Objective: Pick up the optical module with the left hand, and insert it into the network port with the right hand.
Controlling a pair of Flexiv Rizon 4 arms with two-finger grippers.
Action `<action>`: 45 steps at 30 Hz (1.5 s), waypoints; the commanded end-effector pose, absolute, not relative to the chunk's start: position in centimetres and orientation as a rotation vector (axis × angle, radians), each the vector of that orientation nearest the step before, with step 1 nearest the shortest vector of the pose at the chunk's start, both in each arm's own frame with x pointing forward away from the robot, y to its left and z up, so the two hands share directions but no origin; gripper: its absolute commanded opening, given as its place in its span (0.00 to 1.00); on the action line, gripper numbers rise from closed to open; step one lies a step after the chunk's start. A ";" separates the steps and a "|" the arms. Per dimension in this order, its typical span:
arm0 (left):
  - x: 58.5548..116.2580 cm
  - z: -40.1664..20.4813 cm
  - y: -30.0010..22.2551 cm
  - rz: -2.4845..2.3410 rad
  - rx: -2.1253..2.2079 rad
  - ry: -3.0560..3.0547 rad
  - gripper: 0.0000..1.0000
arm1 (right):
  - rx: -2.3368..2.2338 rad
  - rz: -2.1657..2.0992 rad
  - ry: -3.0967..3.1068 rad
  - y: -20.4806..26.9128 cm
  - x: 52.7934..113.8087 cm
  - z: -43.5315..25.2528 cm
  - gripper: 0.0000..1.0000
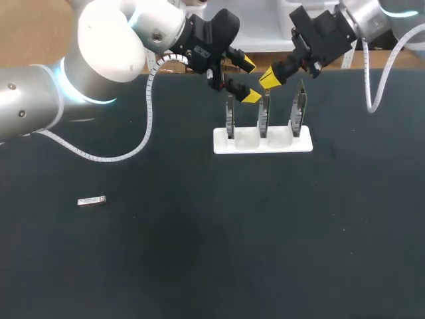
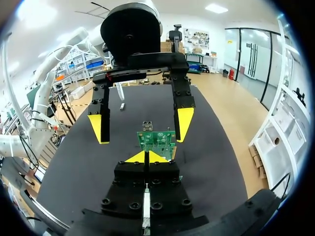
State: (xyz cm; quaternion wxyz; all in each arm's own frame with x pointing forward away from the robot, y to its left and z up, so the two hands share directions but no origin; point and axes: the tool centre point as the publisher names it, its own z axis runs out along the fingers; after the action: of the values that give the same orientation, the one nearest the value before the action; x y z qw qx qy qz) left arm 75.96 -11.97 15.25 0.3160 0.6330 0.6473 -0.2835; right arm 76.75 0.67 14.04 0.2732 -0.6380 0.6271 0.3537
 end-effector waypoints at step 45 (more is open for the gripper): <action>76.1 15.3 -12.1 -0.746 1.671 1.711 1.00 | -1.677 1.076 1.571 -10.0 74.1 17.0 0.00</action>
State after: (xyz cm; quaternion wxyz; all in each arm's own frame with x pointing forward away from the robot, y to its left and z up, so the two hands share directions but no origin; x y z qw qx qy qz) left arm 75.97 -11.98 15.25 0.3160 0.6330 0.6473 -0.2835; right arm 73.81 -9.49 17.18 0.2965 -0.6320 0.5942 0.3994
